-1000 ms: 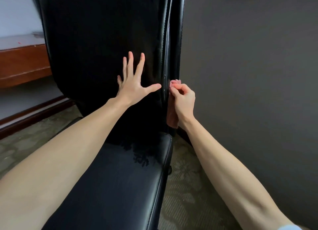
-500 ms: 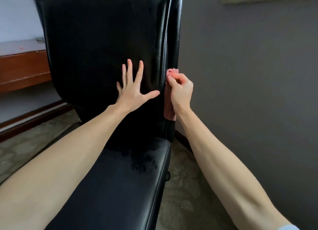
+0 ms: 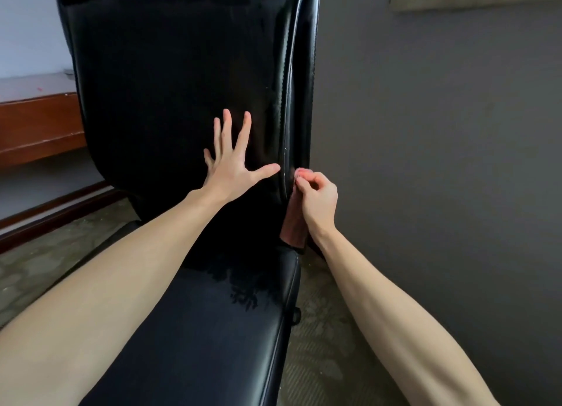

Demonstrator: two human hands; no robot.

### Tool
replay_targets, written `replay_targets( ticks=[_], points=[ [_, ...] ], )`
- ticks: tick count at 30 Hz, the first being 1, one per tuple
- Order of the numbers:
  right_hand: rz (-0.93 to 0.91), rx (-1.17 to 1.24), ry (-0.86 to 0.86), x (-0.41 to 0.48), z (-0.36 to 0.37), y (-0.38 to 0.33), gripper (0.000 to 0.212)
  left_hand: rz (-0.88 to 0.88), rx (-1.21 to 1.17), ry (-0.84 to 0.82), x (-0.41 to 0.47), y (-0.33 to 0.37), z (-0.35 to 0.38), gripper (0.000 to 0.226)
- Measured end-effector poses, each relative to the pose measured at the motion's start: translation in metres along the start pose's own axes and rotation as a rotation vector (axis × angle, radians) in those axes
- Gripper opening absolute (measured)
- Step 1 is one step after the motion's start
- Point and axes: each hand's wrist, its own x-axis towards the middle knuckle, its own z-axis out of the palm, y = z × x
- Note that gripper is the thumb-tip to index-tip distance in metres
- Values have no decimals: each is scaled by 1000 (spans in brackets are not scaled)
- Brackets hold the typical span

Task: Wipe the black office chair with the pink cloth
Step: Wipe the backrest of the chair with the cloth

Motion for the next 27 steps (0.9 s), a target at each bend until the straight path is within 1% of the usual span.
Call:
replay_targets(
  ticks=[3,6,9,12,16,18,21,24,27],
  points=[
    [-142,43,11,18,8,-28,14,3,-21,11,1,-2,1,110],
    [-197,125,89,39,10,-50,11,6,-51,20,0,-2,1,109],
    [-164,95,126,49,9,-47,10,-10,-97,49,1,1,2,108],
    [-108,-5,146,35,4,-17,8,-32,-113,81,3,7,7,109],
    [67,-88,92,11,-16,25,11,-59,-115,101,3,14,9,115],
    [115,-84,79,10,-21,25,18,-75,-136,112,3,20,11,120],
    [7,-37,76,26,-13,-9,16,-118,-153,145,3,30,14,126],
    [-69,11,52,45,-6,-43,13,-134,-131,160,4,34,18,122],
    [-26,-19,34,42,-5,-28,17,-140,-136,168,7,32,20,120]
  ],
)
